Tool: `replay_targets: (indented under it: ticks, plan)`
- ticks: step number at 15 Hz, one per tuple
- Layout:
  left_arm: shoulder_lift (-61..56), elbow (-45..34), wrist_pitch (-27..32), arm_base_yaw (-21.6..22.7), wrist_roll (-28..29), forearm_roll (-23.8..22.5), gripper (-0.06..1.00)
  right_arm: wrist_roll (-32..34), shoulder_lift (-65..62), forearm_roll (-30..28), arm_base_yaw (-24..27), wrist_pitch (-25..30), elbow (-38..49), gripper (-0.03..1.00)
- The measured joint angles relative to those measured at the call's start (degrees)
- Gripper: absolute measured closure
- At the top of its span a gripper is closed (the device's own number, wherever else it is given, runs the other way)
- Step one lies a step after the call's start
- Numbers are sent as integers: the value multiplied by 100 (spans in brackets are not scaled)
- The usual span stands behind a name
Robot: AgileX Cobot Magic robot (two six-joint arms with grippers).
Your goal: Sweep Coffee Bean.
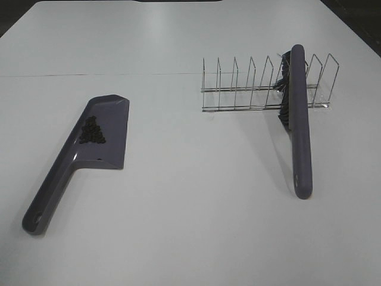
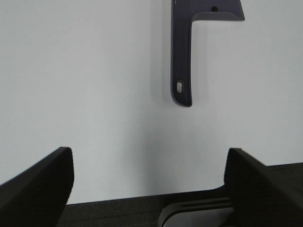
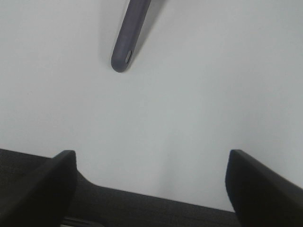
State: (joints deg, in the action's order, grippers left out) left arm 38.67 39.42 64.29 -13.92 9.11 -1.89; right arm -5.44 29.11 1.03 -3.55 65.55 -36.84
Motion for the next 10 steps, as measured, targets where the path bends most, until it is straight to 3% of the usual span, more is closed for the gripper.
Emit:
replay_targets:
  ticks: [7,10]
  plan:
    - [-1977,-917,-143,0,-6,-103,15,0,-1507,63,0,447,779,22]
    - [-2372,-922,-183,0,-6,-132,15,0,-2063,149,0,458,831,22]
